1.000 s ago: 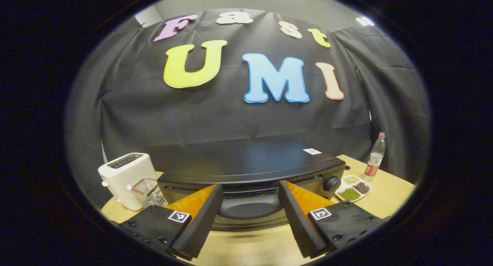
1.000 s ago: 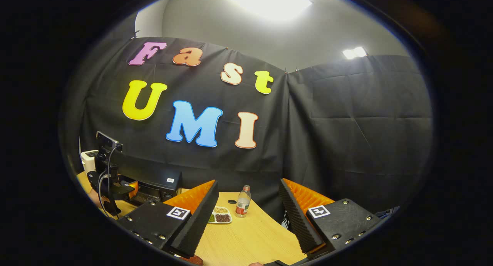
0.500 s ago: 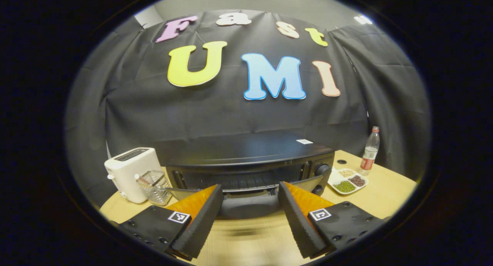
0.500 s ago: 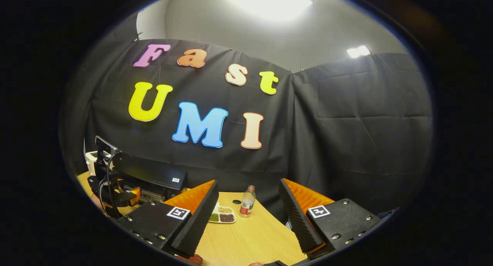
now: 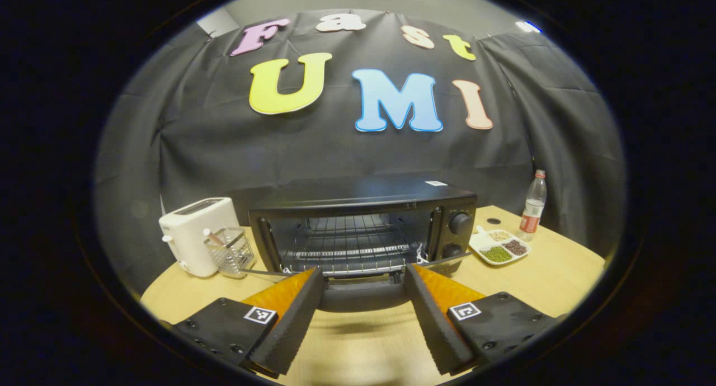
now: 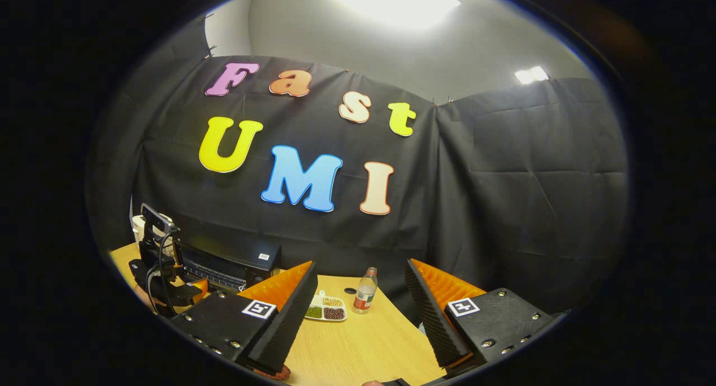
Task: Open the electric oven with the left hand, put the food in, and close the electric oven.
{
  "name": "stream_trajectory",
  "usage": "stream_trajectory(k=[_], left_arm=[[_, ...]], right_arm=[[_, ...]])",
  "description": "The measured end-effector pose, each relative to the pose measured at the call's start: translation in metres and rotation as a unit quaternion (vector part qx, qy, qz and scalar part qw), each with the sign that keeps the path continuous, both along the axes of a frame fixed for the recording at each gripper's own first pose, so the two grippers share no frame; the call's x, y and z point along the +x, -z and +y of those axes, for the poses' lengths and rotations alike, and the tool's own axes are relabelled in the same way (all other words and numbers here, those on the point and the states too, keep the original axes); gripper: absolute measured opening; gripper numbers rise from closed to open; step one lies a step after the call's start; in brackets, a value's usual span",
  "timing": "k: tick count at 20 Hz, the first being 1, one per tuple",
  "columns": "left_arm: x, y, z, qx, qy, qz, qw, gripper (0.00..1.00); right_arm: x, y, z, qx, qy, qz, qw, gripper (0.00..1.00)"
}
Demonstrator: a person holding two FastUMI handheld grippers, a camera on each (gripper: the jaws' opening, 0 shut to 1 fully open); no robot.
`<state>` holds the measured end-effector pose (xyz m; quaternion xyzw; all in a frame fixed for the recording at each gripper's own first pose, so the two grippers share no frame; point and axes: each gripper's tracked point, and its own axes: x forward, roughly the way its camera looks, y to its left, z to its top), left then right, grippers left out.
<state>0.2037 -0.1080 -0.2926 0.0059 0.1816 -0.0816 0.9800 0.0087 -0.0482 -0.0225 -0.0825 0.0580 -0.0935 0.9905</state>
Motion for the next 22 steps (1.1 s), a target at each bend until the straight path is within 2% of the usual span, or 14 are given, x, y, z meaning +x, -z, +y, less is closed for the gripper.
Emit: stream_trajectory(k=[10, 11, 12, 14, 15, 16, 17, 18, 21, 22], left_arm=[[-0.034, 0.046, 0.001, -0.008, -0.023, 0.039, 0.999, 1.00], [-0.040, 0.052, 0.001, -0.010, -0.025, 0.047, 0.999, 0.91], [-0.044, 0.056, 0.002, -0.011, -0.028, 0.053, 0.998, 0.96], [-0.048, 0.063, 0.007, -0.007, -0.034, 0.054, 0.998, 0.97], [-0.053, 0.067, 0.010, -0.005, -0.037, 0.055, 0.998, 1.00], [-0.058, 0.068, 0.012, -0.004, -0.039, 0.058, 0.998, 0.97], [-0.064, 0.069, 0.013, -0.004, -0.042, 0.060, 0.997, 1.00], [-0.071, 0.066, 0.016, -0.003, -0.045, 0.061, 0.997, 0.97], [-0.092, 0.047, 0.017, 0.002, -0.048, 0.053, 0.997, 0.96], [-0.099, 0.036, 0.016, 0.003, -0.047, 0.048, 0.998, 1.00]], right_arm=[[-0.010, 0.004, -0.002, -0.018, -0.023, 0.019, 0.999, 0.95], [-0.010, 0.006, 0.000, -0.017, -0.027, 0.022, 0.999, 0.95], [-0.011, 0.009, 0.001, -0.015, -0.032, 0.025, 0.999, 0.95], [-0.013, 0.015, 0.006, -0.012, -0.044, 0.033, 0.998, 0.95], [-0.013, 0.017, 0.008, -0.009, -0.051, 0.035, 0.998, 0.95], [-0.014, 0.018, 0.009, -0.005, -0.055, 0.037, 0.998, 0.95], [-0.013, 0.020, 0.010, 0.002, -0.061, 0.038, 0.997, 0.95], [-0.014, 0.023, 0.011, 0.011, -0.066, 0.040, 0.997, 0.95], [-0.013, 0.032, 0.010, 0.044, -0.078, 0.044, 0.995, 0.95], [-0.013, 0.036, 0.010, 0.055, -0.081, 0.046, 0.994, 0.95]])
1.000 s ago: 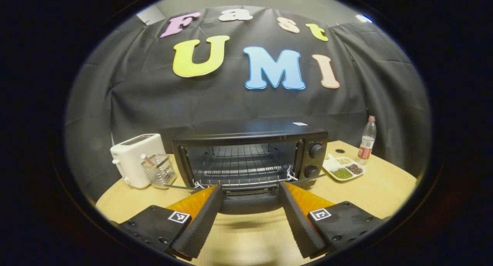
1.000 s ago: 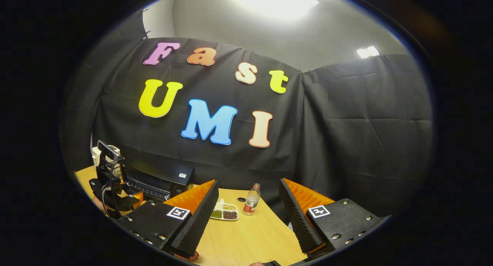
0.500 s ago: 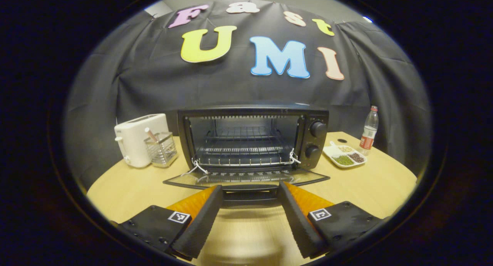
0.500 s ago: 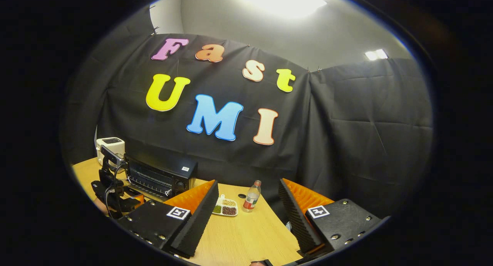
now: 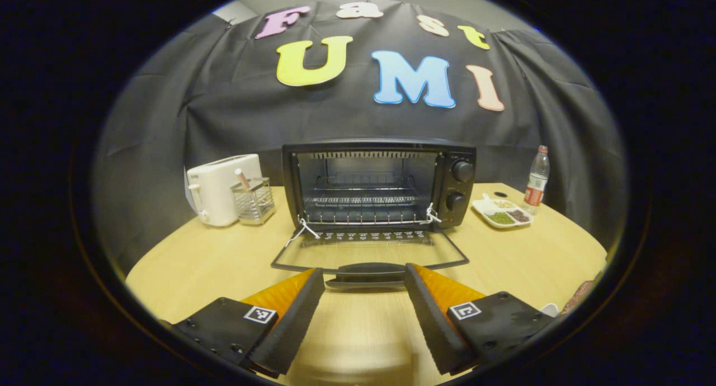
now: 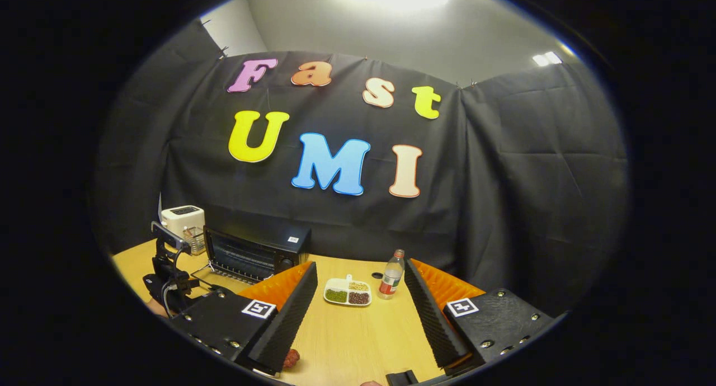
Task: Open the electric oven with the left hand, put the food in, and close the electric oven.
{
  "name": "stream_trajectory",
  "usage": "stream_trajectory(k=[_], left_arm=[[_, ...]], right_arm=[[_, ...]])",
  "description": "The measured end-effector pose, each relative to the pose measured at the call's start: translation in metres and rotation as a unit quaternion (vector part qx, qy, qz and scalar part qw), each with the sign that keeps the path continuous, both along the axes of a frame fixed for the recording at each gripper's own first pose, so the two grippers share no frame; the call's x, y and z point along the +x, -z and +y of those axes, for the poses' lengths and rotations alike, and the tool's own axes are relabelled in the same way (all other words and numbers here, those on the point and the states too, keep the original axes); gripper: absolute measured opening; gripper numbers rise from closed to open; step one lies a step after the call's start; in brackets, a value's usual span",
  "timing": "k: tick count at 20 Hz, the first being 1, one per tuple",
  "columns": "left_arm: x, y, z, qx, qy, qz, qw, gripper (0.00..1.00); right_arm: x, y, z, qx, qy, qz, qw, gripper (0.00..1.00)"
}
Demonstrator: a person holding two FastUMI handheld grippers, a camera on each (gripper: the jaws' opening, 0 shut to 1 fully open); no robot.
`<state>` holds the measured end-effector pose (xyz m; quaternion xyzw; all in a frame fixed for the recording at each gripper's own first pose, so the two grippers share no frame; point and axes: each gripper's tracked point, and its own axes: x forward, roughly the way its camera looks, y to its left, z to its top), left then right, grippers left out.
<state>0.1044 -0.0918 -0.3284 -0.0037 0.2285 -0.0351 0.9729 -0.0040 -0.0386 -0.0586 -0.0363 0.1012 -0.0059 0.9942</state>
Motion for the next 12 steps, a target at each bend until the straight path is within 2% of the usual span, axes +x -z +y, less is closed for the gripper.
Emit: stream_trajectory(k=[1, 2, 4, 5, 7, 8, 10, 12], left_arm=[[-0.009, -0.012, -0.001, -0.002, 0.003, -0.006, 1.000, 0.96], [-0.017, -0.026, -0.003, -0.007, 0.005, -0.014, 1.000, 1.00], [-0.030, -0.058, -0.002, -0.010, 0.008, -0.034, 0.999, 1.00], [-0.037, -0.073, -0.001, -0.008, 0.008, -0.044, 0.999, 0.96], [-0.049, -0.105, 0.005, -0.007, 0.006, -0.067, 0.998, 0.96], [-0.055, -0.121, 0.007, -0.009, 0.006, -0.076, 0.997, 1.00], [-0.066, -0.150, 0.012, -0.014, 0.004, -0.095, 0.995, 0.97], [-0.078, -0.175, 0.021, -0.010, -0.003, -0.114, 0.993, 0.99]], right_arm=[[0.000, 0.005, 0.000, 0.012, -0.002, 0.004, 1.000, 0.95], [0.000, 0.010, -0.002, 0.025, -0.003, 0.008, 1.000, 0.95], [0.001, 0.022, -0.002, 0.051, -0.007, 0.018, 0.999, 0.95], [0.002, 0.028, -0.001, 0.062, -0.010, 0.023, 0.998, 0.95], [0.003, 0.042, 0.000, 0.082, -0.018, 0.036, 0.996, 0.95], [0.003, 0.051, 0.001, 0.090, -0.022, 0.045, 0.995, 0.95], [0.003, 0.069, 0.004, 0.110, -0.028, 0.068, 0.991, 0.95], [0.002, 0.086, 0.012, 0.135, -0.041, 0.092, 0.986, 0.95]])
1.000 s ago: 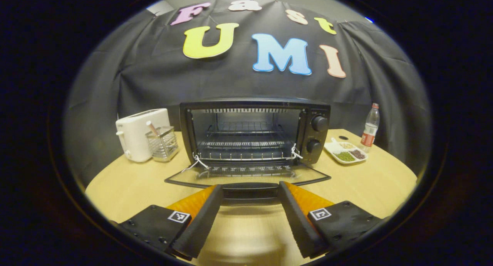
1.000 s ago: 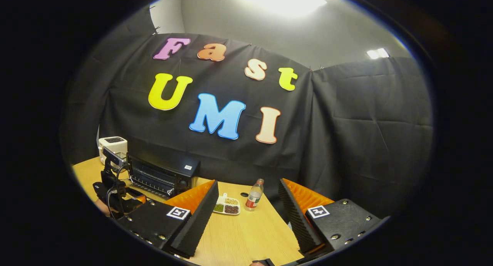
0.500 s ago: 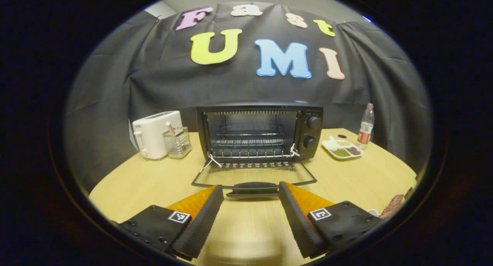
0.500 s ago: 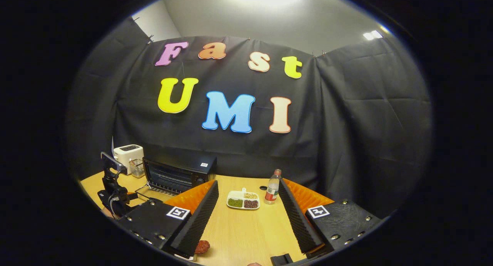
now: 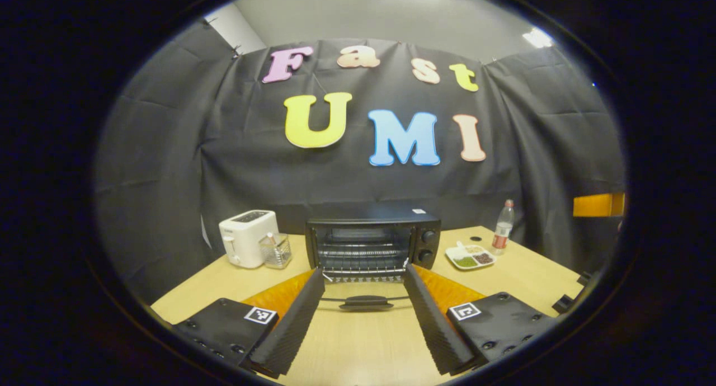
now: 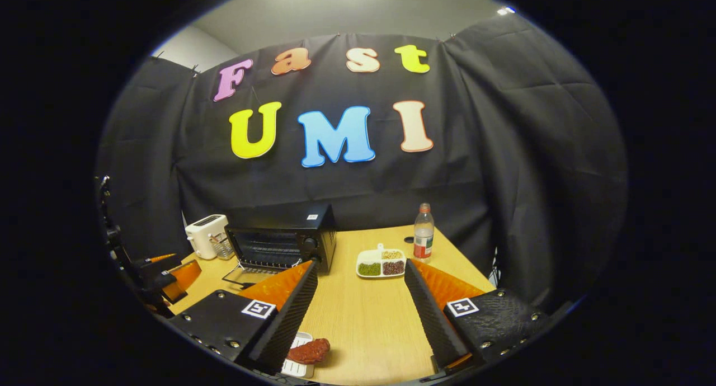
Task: Open the electric oven with the left hand, put the food in, and close the electric oven.
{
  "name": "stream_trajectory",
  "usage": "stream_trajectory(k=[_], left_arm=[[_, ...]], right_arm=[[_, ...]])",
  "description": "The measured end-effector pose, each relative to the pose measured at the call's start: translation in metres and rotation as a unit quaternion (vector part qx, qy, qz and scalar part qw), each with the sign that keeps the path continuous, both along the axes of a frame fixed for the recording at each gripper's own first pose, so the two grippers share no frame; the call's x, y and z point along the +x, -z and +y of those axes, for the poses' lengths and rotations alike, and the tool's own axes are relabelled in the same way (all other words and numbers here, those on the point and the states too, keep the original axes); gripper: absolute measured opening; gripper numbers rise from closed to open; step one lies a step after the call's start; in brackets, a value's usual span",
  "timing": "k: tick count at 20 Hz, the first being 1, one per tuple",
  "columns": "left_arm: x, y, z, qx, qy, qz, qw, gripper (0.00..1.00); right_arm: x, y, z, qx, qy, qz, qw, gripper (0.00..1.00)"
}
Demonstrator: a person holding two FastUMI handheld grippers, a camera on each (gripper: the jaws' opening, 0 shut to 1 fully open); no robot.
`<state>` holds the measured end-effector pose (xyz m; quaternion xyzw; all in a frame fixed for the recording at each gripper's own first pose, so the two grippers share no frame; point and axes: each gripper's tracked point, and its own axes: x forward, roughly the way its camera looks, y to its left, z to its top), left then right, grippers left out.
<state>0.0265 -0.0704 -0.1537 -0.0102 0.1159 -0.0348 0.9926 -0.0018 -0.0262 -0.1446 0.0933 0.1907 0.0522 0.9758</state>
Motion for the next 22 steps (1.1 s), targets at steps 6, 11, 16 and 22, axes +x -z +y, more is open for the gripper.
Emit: stream_trajectory(k=[6, 11, 16, 22], left_arm=[[-0.028, -0.052, 0.014, 0.012, -0.022, -0.039, 0.999, 1.00], [-0.044, -0.071, 0.022, 0.021, -0.034, -0.054, 0.998, 1.00], [-0.052, -0.075, 0.028, 0.032, -0.036, -0.051, 0.998, 1.00], [-0.044, -0.085, 0.030, 0.032, -0.035, -0.060, 0.997, 1.00]], right_arm=[[-0.009, 0.054, 0.029, 0.076, -0.043, 0.086, 0.992, 0.98], [-0.023, 0.103, 0.052, 0.131, -0.064, 0.166, 0.975, 0.99], [-0.045, 0.143, 0.067, 0.176, -0.066, 0.237, 0.953, 0.93], [-0.059, 0.173, 0.090, 0.253, -0.072, 0.308, 0.914, 0.93]])
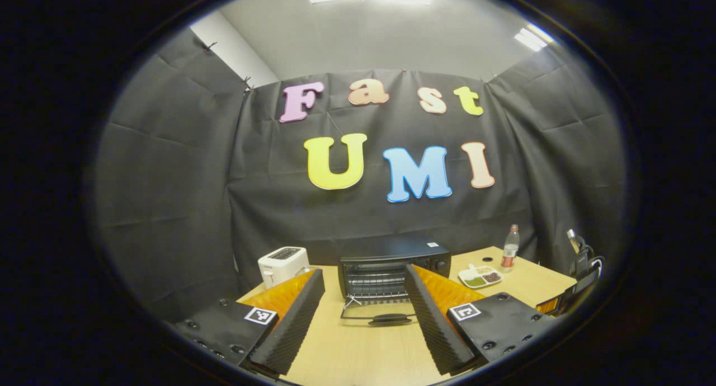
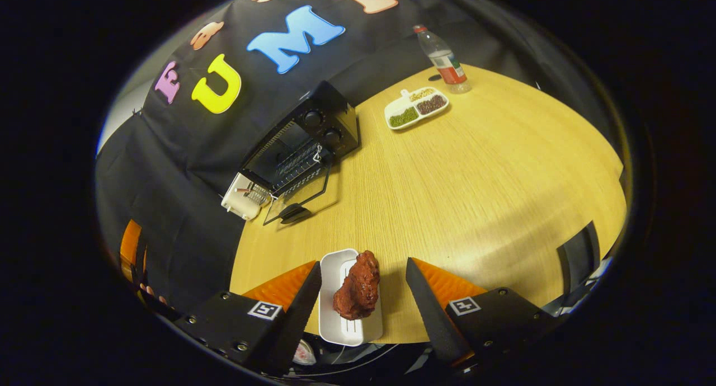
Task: Open the electric oven with the left hand, put the food in, and close the electric oven.
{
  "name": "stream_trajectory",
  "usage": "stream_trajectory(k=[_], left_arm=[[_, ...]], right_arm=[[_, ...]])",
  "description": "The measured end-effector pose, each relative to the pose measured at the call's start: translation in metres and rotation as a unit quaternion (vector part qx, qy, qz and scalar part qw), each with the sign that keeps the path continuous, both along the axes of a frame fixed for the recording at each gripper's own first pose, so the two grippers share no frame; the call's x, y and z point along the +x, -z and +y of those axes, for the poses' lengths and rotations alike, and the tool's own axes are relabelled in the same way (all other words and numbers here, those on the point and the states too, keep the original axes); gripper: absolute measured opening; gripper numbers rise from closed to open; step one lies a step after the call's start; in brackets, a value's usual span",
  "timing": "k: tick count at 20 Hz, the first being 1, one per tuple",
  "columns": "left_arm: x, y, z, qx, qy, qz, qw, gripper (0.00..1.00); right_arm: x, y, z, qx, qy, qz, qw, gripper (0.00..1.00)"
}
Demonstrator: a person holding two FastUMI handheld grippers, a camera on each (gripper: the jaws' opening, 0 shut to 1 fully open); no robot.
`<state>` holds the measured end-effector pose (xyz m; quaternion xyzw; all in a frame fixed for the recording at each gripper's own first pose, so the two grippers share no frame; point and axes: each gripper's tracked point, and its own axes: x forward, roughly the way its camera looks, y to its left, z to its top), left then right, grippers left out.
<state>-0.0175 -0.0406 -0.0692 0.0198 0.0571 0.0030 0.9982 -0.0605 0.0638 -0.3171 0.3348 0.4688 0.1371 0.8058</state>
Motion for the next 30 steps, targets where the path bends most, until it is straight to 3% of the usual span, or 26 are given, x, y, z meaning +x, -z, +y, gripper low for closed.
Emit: stream_trajectory(k=[1, 5, 6, 7, 8, 10, 12, 18, 20, 24, 27, 28, 29, 30], left_arm=[[0.001, 0.001, 0.001, -0.001, 0.000, 0.001, 1.000, 1.00], [0.007, 0.003, 0.004, -0.005, -0.002, 0.002, 1.000, 1.00], [0.008, 0.003, 0.005, -0.005, -0.001, 0.003, 1.000, 1.00], [0.009, 0.006, 0.005, -0.003, -0.001, 0.006, 1.000, 1.00], [0.011, 0.007, 0.005, -0.004, 0.000, 0.008, 1.000, 1.00], [0.015, 0.010, 0.003, -0.004, 0.007, 0.011, 1.000, 1.00], [0.020, 0.008, 0.005, 0.000, 0.007, 0.007, 1.000, 0.94], [0.035, 0.008, 0.013, -0.024, 0.009, -0.001, 1.000, 0.95], [0.041, 0.009, 0.017, -0.027, 0.010, -0.002, 1.000, 1.00], [0.053, 0.011, 0.027, -0.035, 0.011, -0.004, 0.999, 0.90], [0.062, 0.012, 0.038, -0.037, 0.012, -0.007, 0.999, 0.90], [0.066, 0.012, 0.041, -0.036, 0.012, -0.007, 0.999, 0.91], [0.070, 0.012, 0.044, -0.034, 0.012, -0.006, 0.999, 1.00], [0.074, 0.009, 0.046, -0.032, 0.015, -0.008, 0.999, 1.00]], right_arm=[[-0.002, -0.003, -0.001, 0.014, 0.003, 0.011, 1.000, 0.81], [-0.008, 0.009, 0.013, 0.050, -0.002, 0.045, 0.998, 0.78], [-0.007, 0.013, 0.010, 0.042, 0.009, 0.053, 0.998, 0.69], [-0.003, 0.012, 0.010, 0.050, 0.016, 0.059, 0.997, 0.19], [-0.002, 0.013, 0.014, 0.058, 0.017, 0.061, 0.996, 0.27], [0.001, 0.007, 0.019, 0.071, 0.009, 0.052, 0.996, 0.25], [0.002, 0.000, 0.016, 0.063, 0.003, 0.038, 0.997, 0.09], [0.009, -0.019, 0.019, 0.039, -0.009, 0.022, 0.999, 0.08], [0.018, -0.036, 0.018, 0.044, -0.002, 0.010, 0.999, 0.08], [0.045, -0.070, 0.025, 0.061, 0.017, -0.022, 0.998, 0.08], [0.070, -0.093, 0.041, 0.083, 0.036, -0.051, 0.995, 0.08], [0.077, -0.099, 0.047, 0.089, 0.041, -0.059, 0.993, 0.08], [0.086, -0.104, 0.053, 0.095, 0.046, -0.067, 0.992, 0.08], [0.094, -0.109, 0.059, 0.100, 0.051, -0.075, 0.991, 0.08]])
